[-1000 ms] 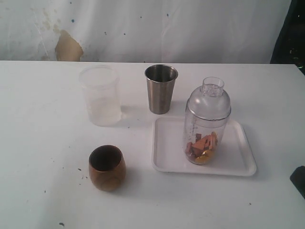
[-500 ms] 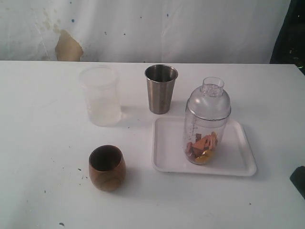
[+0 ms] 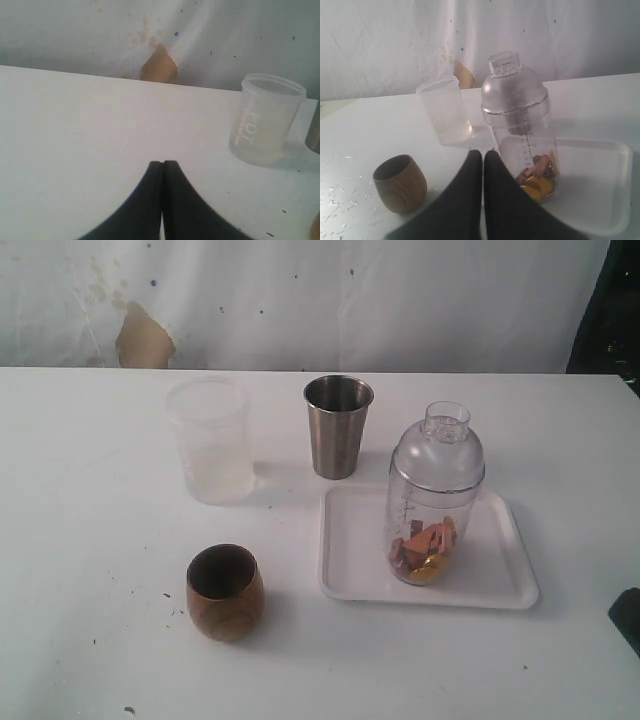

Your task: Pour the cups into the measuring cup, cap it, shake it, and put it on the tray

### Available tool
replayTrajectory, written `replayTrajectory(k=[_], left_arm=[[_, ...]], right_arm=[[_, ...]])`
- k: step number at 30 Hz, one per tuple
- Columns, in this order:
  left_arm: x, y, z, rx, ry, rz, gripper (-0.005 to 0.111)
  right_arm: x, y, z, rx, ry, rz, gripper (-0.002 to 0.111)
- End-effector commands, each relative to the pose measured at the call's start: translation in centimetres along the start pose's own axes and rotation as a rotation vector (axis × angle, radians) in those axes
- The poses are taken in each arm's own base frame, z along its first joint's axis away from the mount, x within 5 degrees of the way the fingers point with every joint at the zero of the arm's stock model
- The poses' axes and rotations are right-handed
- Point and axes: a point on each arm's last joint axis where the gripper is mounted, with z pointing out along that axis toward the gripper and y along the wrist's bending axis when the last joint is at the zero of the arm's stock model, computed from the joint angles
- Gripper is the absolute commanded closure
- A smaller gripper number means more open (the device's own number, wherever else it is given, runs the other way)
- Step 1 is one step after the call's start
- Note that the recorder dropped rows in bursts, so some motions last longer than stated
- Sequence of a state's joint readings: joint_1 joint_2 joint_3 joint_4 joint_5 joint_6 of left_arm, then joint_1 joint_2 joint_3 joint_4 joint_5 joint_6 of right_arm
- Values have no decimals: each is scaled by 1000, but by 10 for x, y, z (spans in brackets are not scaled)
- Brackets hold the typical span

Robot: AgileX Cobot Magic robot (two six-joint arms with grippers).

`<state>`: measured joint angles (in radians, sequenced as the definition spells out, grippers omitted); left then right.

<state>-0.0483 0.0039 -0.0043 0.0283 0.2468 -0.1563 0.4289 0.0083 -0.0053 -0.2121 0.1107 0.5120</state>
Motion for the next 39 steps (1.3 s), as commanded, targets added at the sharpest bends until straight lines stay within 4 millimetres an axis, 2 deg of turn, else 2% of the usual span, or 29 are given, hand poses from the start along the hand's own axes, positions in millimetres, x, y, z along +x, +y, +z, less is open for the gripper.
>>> replayTrajectory(k=[1, 16, 20, 31, 39], left_arm=[[0, 0, 0, 1, -13, -16, 107], [0, 0, 0, 1, -13, -16, 107], [0, 0, 0, 1, -13, -16, 107], [0, 0, 0, 1, -13, -16, 107], [0, 0, 0, 1, -13, -16, 107]], right_arm=[[1, 0, 0, -2, 0, -2, 107], [1, 0, 0, -2, 0, -6, 107], [1, -1, 0, 8, -3, -162, 107], [-3, -18, -3, 314, -39, -262, 107], [8, -29, -8, 493, 94, -288, 107]])
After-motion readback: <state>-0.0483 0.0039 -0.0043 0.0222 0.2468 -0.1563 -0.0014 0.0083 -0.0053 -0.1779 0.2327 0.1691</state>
